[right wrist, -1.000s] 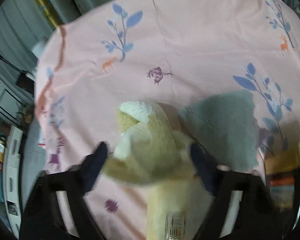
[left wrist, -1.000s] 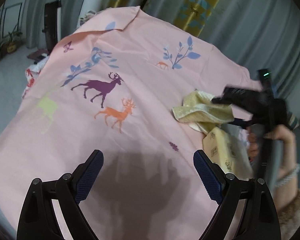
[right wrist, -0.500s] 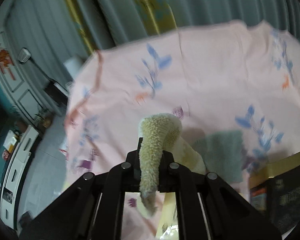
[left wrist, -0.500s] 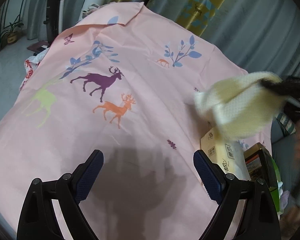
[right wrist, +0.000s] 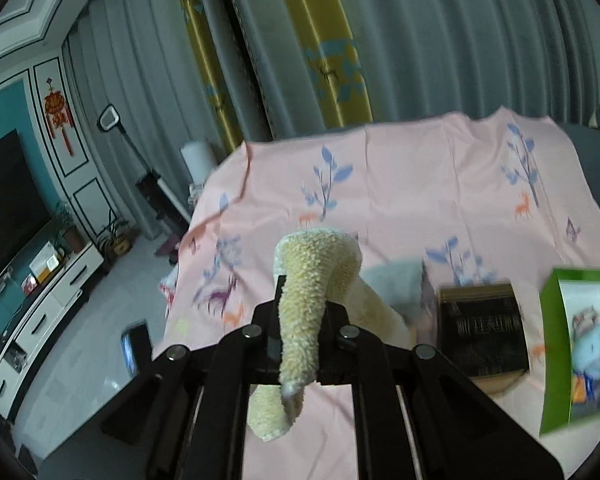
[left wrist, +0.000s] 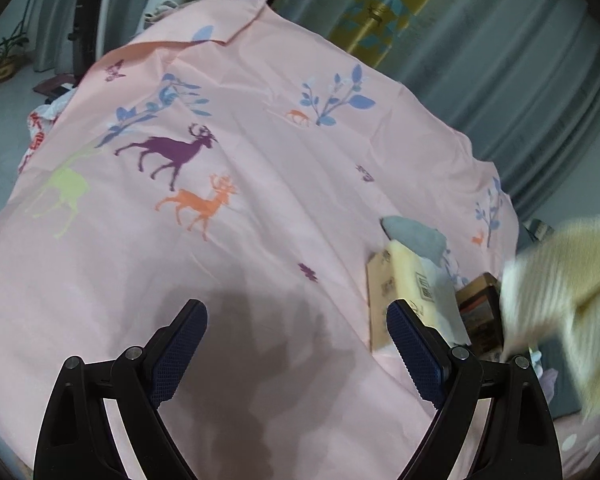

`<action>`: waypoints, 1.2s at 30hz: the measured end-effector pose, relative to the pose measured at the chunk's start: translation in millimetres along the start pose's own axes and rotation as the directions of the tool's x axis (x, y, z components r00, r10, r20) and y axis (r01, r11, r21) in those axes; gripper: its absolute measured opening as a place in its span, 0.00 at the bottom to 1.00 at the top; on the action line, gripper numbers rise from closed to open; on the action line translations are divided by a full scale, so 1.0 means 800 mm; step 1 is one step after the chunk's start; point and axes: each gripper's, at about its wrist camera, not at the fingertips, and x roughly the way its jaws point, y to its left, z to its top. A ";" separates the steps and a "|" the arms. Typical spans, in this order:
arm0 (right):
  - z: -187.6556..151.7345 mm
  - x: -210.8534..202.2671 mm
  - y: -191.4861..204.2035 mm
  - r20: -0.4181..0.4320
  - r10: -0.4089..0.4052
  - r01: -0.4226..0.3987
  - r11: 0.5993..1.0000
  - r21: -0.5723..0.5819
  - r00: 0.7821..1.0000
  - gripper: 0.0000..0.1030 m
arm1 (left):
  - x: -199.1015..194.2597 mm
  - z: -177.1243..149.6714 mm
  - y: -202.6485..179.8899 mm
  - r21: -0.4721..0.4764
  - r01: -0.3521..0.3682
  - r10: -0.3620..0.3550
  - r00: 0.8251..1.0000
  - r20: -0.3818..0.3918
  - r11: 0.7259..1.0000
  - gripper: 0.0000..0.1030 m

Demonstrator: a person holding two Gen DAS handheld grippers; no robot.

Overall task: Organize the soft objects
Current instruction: 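Grasp the yellow-white towel with the right gripper and lift it, then carry the towel over the green box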

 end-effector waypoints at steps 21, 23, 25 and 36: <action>-0.185 0.189 -0.092 -0.477 -0.044 0.175 0.956 0.234 0.878 0.63 | 0.047 -0.064 -0.091 0.246 0.188 -0.122 0.958 -0.259 0.951 0.89; -0.178 0.173 -0.097 -0.437 -0.045 0.170 0.953 0.250 0.898 0.66 | 0.052 -0.075 -0.103 0.274 0.217 -0.133 0.947 -0.292 0.937 0.89; -0.172 0.160 -0.101 -0.416 -0.067 0.182 0.952 0.244 0.907 0.72 | 0.056 -0.084 -0.112 0.293 0.234 -0.136 0.938 -0.318 0.927 0.89; -0.205 0.185 -0.124 -0.476 0.026 0.154 0.930 0.335 0.879 0.75 | 0.082 -0.117 -0.131 0.297 0.249 -0.121 0.913 -0.391 0.922 0.89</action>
